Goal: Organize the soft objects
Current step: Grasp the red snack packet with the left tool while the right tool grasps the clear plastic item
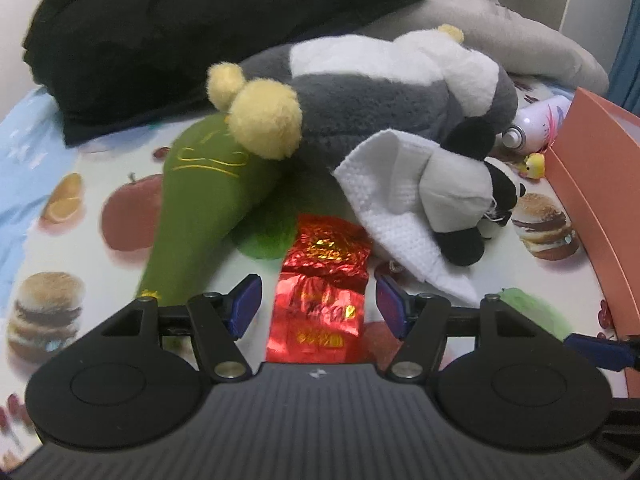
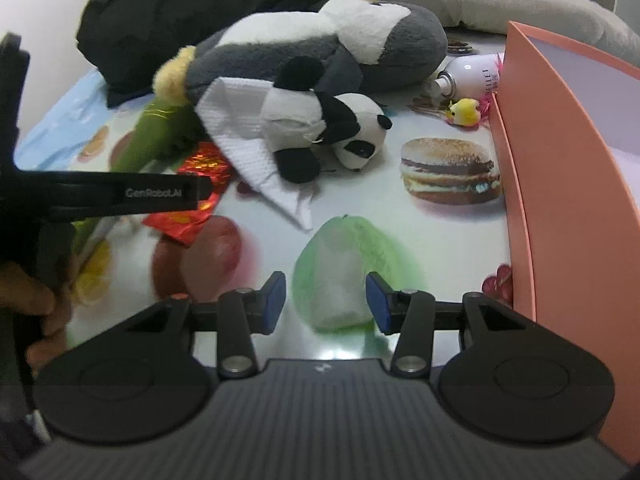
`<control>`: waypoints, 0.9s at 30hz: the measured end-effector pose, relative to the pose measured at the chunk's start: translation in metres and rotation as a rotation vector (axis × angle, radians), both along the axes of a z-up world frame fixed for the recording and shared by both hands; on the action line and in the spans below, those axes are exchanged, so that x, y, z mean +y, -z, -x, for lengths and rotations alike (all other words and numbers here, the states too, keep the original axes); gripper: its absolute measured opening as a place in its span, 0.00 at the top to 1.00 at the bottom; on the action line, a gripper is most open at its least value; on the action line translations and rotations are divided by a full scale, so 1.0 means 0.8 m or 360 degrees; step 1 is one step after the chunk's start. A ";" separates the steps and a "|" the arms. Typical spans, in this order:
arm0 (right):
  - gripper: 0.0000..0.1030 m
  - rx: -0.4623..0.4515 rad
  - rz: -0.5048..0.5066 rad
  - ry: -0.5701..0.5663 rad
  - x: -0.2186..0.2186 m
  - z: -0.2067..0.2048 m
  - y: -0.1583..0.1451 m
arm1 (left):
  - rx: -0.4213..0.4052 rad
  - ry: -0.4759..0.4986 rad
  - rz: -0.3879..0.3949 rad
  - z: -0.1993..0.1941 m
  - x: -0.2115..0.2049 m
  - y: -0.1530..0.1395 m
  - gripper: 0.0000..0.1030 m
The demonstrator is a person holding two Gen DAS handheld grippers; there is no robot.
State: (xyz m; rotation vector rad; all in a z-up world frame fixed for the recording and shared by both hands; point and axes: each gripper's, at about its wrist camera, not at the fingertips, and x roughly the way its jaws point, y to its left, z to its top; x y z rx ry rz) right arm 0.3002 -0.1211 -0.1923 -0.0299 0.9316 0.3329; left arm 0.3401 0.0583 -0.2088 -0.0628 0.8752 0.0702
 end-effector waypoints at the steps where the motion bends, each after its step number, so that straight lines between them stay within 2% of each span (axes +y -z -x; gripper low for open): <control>1: 0.55 0.0015 -0.0006 0.0009 0.000 -0.005 0.004 | 0.0009 0.0013 0.0015 -0.006 0.001 0.003 0.33; 4: 0.56 0.0032 0.0017 0.0019 0.002 -0.012 0.012 | 0.0005 0.0038 -0.0006 -0.018 0.001 0.010 0.33; 9: 0.57 -0.0024 0.0101 -0.0050 0.010 -0.011 0.015 | -0.0003 0.0009 0.0001 -0.032 0.006 0.018 0.33; 11: 0.71 -0.0031 0.0103 -0.0072 0.011 -0.010 0.014 | -0.0016 0.0011 0.0007 -0.034 0.006 0.020 0.34; 13: 0.73 -0.0029 0.0106 -0.0077 0.012 -0.011 0.013 | -0.0020 0.0022 0.0000 -0.035 0.005 0.019 0.42; 15: 0.77 -0.0034 0.0120 -0.0095 0.014 -0.010 0.011 | -0.0018 0.0026 0.0000 -0.035 0.004 0.017 0.43; 20: 0.78 -0.0009 0.0087 -0.0087 0.011 -0.003 0.000 | 0.0001 0.0014 0.0041 -0.017 0.002 0.009 0.43; 27: 0.78 0.0023 0.0042 -0.0055 0.002 0.020 -0.020 | 0.0040 0.0000 0.0130 0.037 -0.003 -0.010 0.43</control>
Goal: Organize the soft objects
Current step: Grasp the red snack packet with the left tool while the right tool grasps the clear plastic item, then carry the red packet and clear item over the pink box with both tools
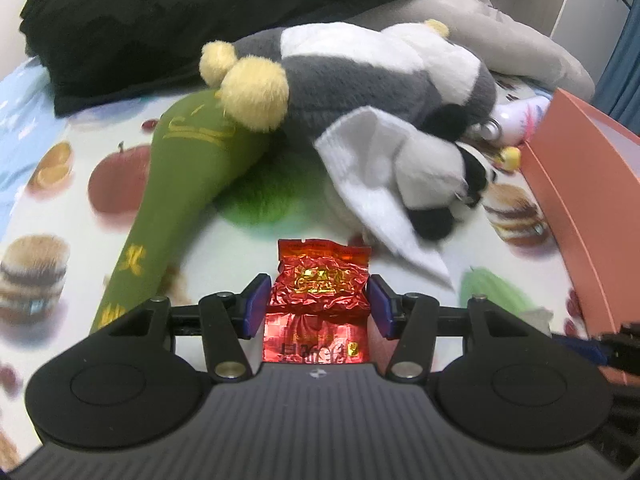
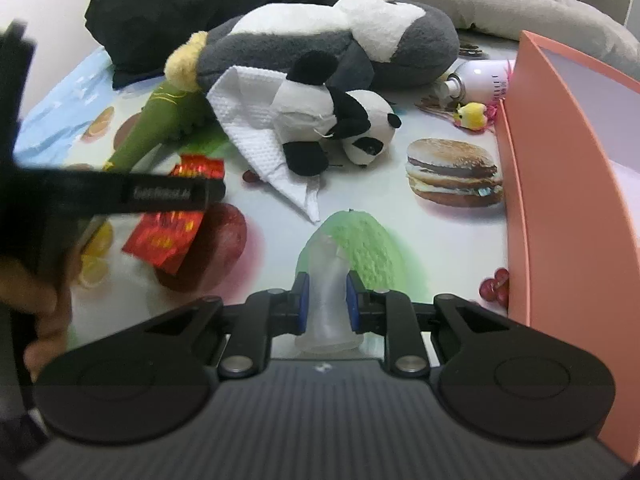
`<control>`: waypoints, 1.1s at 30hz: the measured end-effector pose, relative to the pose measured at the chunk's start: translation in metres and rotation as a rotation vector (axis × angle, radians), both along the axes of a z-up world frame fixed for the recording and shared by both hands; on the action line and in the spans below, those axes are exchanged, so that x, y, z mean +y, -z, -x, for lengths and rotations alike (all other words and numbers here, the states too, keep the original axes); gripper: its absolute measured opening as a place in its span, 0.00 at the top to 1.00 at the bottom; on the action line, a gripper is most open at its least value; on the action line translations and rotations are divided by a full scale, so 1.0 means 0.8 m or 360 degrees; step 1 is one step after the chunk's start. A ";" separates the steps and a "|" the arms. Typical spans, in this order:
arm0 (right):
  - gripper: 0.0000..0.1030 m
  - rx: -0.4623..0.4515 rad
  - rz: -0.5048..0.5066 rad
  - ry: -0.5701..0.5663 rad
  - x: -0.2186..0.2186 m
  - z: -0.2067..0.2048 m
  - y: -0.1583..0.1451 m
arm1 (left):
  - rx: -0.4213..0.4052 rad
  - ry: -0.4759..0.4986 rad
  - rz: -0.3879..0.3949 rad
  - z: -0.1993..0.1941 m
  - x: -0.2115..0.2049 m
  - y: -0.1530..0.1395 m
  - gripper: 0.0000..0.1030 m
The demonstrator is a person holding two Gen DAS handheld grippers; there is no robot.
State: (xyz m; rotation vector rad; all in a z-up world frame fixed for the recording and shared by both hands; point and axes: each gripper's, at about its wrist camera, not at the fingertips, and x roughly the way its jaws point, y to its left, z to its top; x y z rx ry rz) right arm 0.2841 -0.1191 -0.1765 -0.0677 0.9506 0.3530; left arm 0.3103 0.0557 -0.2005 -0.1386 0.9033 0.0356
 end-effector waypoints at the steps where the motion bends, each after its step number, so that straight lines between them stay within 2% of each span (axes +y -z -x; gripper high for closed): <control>1: 0.78 -0.0001 -0.0002 0.0007 -0.002 0.004 -0.004 | 0.0000 -0.0001 0.0008 0.009 -0.001 -0.003 0.43; 10: 0.78 -0.0053 -0.0052 0.0037 -0.018 0.052 -0.047 | -0.0017 -0.0022 0.0151 0.087 -0.013 -0.039 0.43; 19: 0.78 -0.0075 -0.0106 0.0055 -0.031 0.103 -0.073 | -0.0085 -0.0012 0.0183 0.152 -0.030 -0.077 0.43; 33: 0.78 -0.0167 -0.0128 0.0116 -0.054 0.144 -0.113 | -0.0174 0.0030 0.0222 0.196 -0.045 -0.121 0.43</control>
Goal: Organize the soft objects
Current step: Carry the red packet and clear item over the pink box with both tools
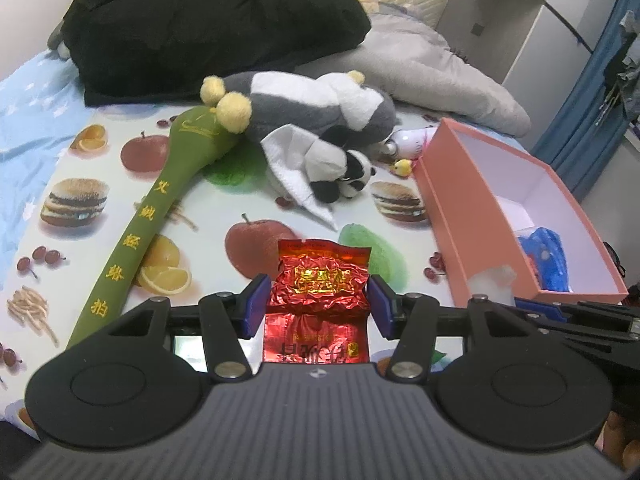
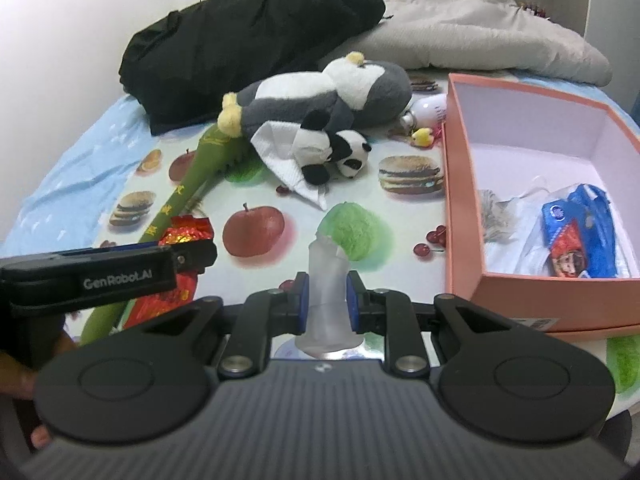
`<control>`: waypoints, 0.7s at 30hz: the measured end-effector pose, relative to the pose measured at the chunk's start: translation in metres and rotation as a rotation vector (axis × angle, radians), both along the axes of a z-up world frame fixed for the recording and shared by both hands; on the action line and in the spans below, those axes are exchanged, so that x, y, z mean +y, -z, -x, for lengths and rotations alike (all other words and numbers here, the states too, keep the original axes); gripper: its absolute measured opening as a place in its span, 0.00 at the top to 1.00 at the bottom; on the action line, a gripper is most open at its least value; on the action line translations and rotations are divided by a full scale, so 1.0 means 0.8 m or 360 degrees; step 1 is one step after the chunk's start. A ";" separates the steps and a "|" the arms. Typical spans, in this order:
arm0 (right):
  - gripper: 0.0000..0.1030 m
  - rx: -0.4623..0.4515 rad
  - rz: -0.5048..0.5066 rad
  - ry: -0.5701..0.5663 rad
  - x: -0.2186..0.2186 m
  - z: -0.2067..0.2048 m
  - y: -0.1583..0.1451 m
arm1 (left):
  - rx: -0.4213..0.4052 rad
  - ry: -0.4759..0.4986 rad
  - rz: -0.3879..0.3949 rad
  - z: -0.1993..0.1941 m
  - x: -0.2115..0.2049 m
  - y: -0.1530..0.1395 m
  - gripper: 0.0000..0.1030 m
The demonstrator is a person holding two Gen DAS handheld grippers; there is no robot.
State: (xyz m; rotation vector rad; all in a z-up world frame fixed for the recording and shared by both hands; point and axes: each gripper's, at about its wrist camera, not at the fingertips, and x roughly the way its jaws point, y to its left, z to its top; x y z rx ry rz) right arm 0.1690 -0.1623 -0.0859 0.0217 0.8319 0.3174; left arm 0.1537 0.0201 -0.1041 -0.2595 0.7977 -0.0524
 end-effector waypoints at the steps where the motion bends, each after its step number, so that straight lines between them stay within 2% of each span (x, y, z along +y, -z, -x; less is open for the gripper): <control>1: 0.78 -0.0006 -0.0005 0.0004 -0.001 0.002 -0.003 | -0.0012 0.0007 -0.0001 0.002 -0.003 -0.004 0.43; 11: 0.78 -0.0115 -0.0036 0.0050 -0.025 0.018 -0.040 | -0.0115 0.0054 0.0016 0.014 -0.024 -0.046 0.43; 21: 0.78 -0.0214 -0.0056 0.0156 -0.063 0.040 -0.073 | -0.0218 0.0177 0.0028 0.022 -0.066 -0.084 0.43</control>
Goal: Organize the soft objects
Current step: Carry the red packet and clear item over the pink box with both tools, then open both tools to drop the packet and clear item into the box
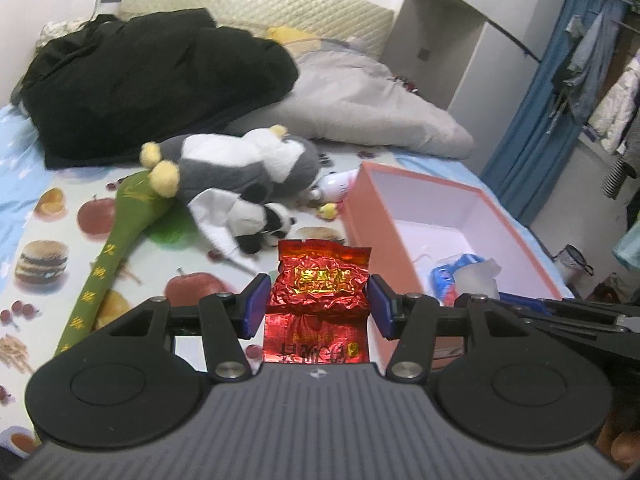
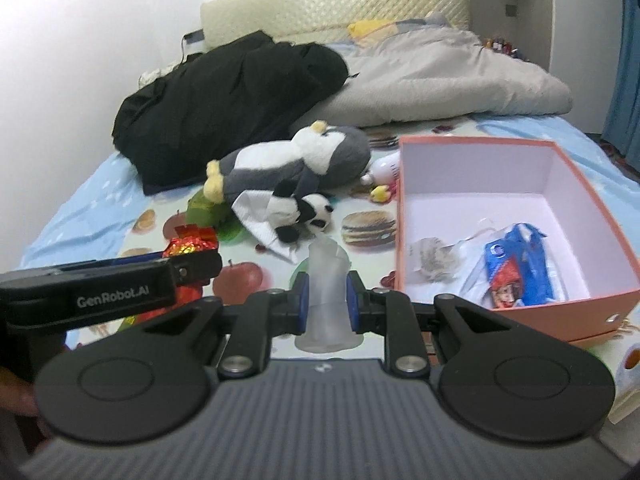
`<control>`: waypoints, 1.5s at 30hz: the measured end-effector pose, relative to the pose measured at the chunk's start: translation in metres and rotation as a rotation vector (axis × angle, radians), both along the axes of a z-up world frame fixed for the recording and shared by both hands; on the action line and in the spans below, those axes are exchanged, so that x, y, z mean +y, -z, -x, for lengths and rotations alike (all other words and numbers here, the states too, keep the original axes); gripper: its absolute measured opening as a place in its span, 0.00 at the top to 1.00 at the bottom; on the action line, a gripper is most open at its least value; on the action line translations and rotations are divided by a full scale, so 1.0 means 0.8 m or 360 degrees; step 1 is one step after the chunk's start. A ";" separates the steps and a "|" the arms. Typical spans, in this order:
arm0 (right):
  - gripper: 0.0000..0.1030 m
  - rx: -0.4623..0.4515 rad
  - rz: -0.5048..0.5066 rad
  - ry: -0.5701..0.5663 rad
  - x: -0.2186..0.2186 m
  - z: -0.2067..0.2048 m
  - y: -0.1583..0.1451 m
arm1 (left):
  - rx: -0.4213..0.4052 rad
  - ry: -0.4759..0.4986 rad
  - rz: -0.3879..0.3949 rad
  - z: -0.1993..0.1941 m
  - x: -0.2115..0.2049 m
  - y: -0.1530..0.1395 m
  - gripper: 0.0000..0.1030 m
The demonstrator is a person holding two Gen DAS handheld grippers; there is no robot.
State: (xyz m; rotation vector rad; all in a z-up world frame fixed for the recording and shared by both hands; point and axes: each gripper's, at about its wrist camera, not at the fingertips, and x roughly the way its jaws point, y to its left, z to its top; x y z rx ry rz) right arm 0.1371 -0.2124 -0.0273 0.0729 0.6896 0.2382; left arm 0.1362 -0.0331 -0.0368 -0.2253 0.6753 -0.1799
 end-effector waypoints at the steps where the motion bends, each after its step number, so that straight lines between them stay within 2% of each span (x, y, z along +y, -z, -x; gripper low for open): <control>1: 0.78 -0.0007 -0.0003 0.0015 -0.005 0.002 -0.003 | -0.0007 0.0016 -0.0001 0.000 -0.006 -0.003 0.43; 11: 0.78 -0.0014 -0.0015 0.0179 -0.058 0.028 -0.014 | -0.0049 0.0198 0.0007 0.002 -0.069 -0.018 0.43; 19: 0.78 0.0046 -0.0024 0.0291 -0.097 0.015 -0.002 | 0.0007 0.0316 0.0025 -0.023 -0.112 -0.010 0.43; 31: 0.77 0.0170 -0.0050 0.0325 -0.143 -0.068 0.029 | 0.0182 0.0356 0.0015 -0.126 -0.165 0.030 0.43; 40: 0.77 0.0341 -0.0060 0.0355 -0.173 -0.141 0.075 | 0.0323 0.0405 -0.0016 -0.204 -0.200 0.076 0.43; 43: 0.76 0.0395 -0.0068 0.0357 -0.177 -0.160 0.091 | 0.0279 0.0426 -0.0076 -0.223 -0.211 0.081 0.43; 45: 0.75 0.0428 -0.0080 0.0356 -0.180 -0.171 0.101 | 0.0320 0.0434 -0.0049 -0.239 -0.215 0.087 0.43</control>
